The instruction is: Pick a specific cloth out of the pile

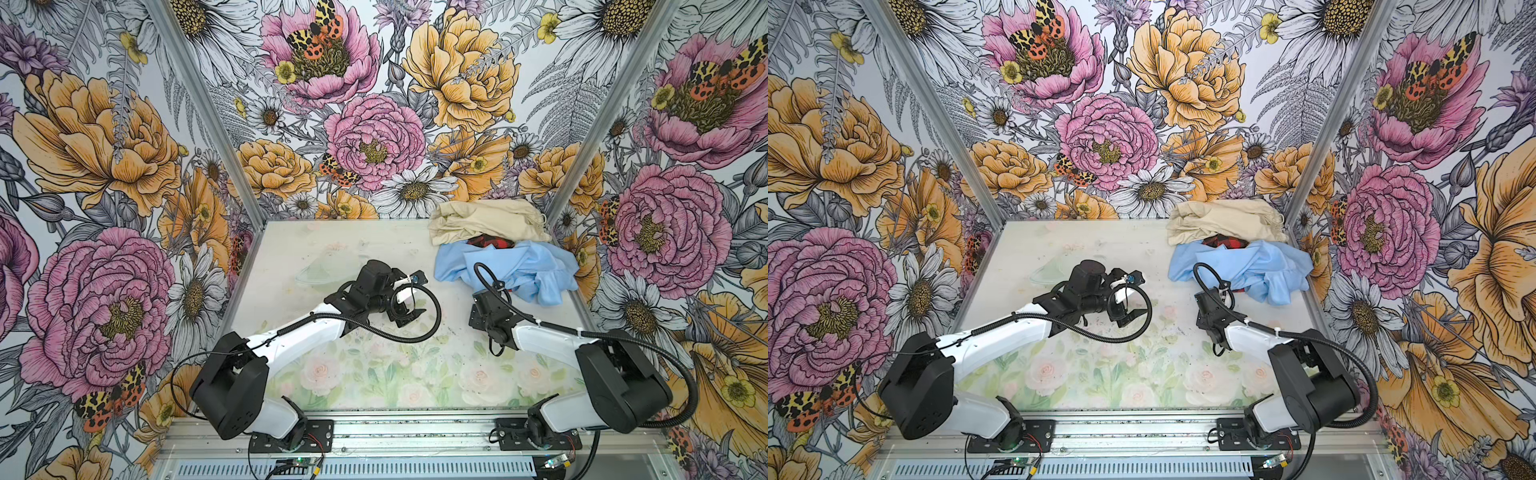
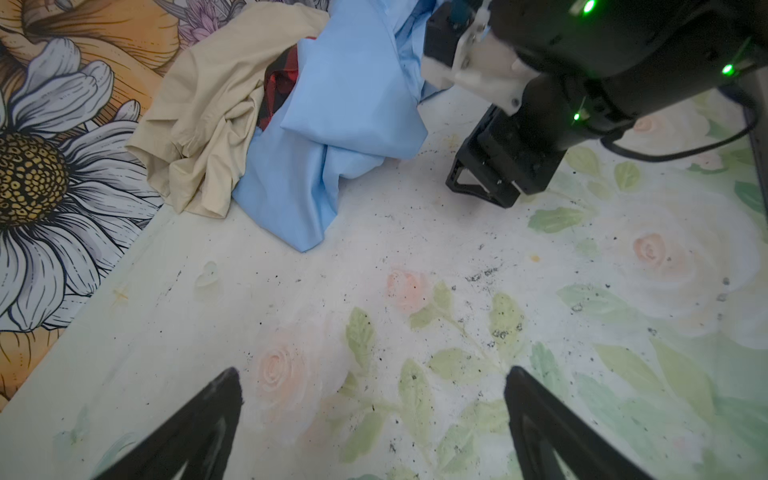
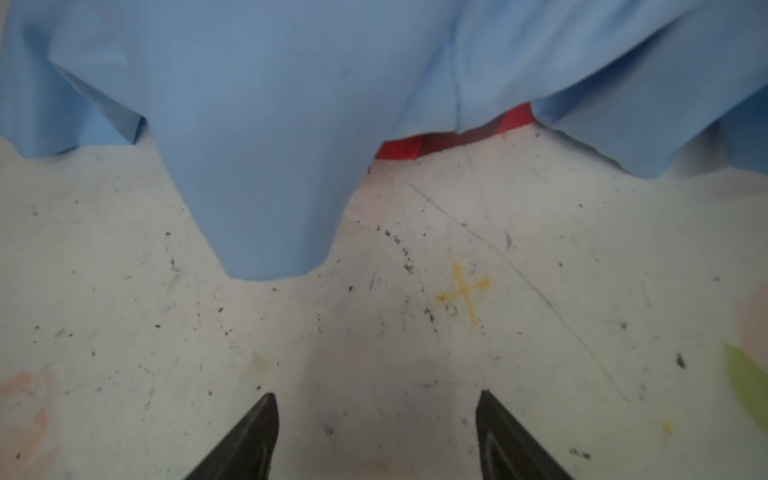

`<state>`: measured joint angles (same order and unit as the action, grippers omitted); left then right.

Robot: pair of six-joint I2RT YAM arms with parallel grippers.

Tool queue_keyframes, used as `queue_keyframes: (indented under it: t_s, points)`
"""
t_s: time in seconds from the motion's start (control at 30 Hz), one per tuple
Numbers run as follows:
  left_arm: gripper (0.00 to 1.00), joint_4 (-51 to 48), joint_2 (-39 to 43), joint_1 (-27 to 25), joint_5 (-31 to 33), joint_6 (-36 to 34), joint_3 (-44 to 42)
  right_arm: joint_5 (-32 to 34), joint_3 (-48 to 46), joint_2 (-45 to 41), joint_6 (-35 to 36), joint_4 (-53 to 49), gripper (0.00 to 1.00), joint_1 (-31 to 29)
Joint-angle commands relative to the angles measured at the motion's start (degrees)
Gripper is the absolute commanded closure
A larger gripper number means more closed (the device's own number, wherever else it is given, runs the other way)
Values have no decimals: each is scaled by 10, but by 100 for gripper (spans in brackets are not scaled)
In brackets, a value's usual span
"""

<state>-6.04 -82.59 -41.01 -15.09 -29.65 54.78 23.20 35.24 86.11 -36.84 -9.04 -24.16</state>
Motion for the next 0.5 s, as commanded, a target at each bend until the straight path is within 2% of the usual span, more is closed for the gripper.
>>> queue_keyframes:
  t_s: [0.0, 0.1, 0.2, 0.33, 0.47]
  points:
    - [1, 10, 10, -13, 5, -14, 7, 63, 48, 44, -12, -2, 27, -12]
    - [1, 7, 16, -16, 13, -13, 11, 69, 83, 75, -4, -8, 29, -3]
    - [1, 4, 22, -18, 20, -13, 13, 58, 145, 117, 1, -79, 30, 13]
    - [1, 4, 29, -18, 27, -13, 15, 59, 165, 135, 11, -83, 33, 32]
    - [1, 3, 31, -18, 29, -13, 16, 11, 200, 160, 30, -84, 35, 61]
